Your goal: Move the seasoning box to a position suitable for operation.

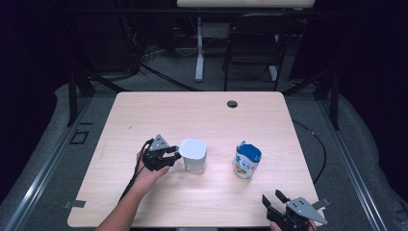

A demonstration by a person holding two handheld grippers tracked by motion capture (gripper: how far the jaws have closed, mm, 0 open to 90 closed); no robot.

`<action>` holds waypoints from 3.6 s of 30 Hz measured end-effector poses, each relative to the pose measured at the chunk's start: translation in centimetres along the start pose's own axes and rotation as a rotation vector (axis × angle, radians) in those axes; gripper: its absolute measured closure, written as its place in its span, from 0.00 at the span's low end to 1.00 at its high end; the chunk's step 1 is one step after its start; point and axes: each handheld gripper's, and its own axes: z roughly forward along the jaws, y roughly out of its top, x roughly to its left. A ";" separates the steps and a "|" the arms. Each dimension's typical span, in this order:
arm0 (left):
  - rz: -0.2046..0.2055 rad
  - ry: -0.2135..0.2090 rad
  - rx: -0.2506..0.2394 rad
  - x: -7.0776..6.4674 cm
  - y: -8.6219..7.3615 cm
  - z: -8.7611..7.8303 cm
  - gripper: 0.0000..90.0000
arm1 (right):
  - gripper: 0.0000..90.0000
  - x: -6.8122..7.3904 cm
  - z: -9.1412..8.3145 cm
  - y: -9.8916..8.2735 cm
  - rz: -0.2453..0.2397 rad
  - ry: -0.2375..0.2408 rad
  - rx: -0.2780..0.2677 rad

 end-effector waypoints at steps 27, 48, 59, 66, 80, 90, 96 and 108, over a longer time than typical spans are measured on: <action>0.050 -0.019 0.011 -1.0 -0.7 -1.1 0.76 | 0.50 0.0 0.2 -0.2 0.010 0.002 0.002; 0.067 0.003 0.021 -2.2 -1.6 -2.3 0.78 | 0.50 0.2 0.4 -0.2 0.003 0.008 0.013; 0.068 0.011 0.026 -3.2 -2.6 -3.8 0.78 | 0.50 0.8 0.5 -0.1 -0.009 0.020 0.009; 0.064 0.020 0.028 -3.9 -3.1 -4.6 0.78 | 0.50 1.1 0.6 0.0 -0.021 0.027 0.015; 0.057 0.019 0.001 -5.1 -4.8 -6.2 0.78 | 0.50 1.6 0.7 0.2 -0.033 0.041 0.009; 0.064 0.010 0.002 -5.6 -5.4 -7.0 0.78 | 0.50 1.8 0.8 0.2 -0.040 0.046 0.008; 0.069 -0.003 -0.003 -5.6 -5.7 -7.3 0.78 | 0.50 1.9 0.9 0.2 -0.038 0.051 0.010; 0.037 0.008 -0.034 -5.7 -6.1 -7.7 0.73 | 0.49 2.2 0.9 0.3 -0.051 0.068 0.007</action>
